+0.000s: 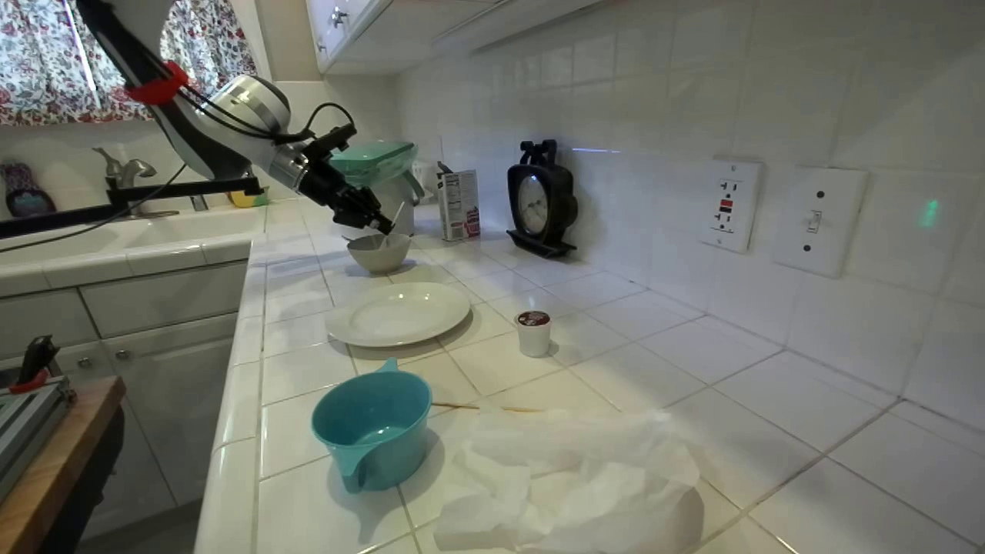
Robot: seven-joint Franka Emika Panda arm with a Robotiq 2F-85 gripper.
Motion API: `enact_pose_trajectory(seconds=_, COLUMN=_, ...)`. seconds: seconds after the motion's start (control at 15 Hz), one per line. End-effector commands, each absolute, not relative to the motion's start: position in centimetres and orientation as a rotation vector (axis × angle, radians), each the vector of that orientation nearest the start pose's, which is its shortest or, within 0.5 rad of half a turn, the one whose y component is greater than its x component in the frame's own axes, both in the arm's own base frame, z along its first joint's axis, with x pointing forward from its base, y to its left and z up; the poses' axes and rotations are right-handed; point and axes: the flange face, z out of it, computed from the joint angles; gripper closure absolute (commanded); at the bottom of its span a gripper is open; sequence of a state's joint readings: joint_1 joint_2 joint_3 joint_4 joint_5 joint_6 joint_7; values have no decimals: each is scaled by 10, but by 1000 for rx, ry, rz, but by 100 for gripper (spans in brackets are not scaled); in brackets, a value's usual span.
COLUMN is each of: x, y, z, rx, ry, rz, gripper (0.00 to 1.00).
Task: Use the white spoon to stir the grey bowl then return the spoon to the white plate.
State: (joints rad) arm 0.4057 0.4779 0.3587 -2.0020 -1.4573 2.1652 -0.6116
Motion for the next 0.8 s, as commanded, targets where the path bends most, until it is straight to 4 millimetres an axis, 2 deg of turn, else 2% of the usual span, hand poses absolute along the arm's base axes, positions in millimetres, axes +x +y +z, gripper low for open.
enact_pose_trajectory(seconds=0.0, x=468, y=393, z=227, rx=805, ry=2082, rz=-100, gripper=97)
enact_pose_trajectory(seconds=0.4, x=494, y=388, z=221, rx=833, ry=2049, rz=-97, gripper=97)
enact_pose_trajectory(seconds=0.73, x=493, y=369, z=216, rx=836, ry=2043, rz=-156, gripper=97)
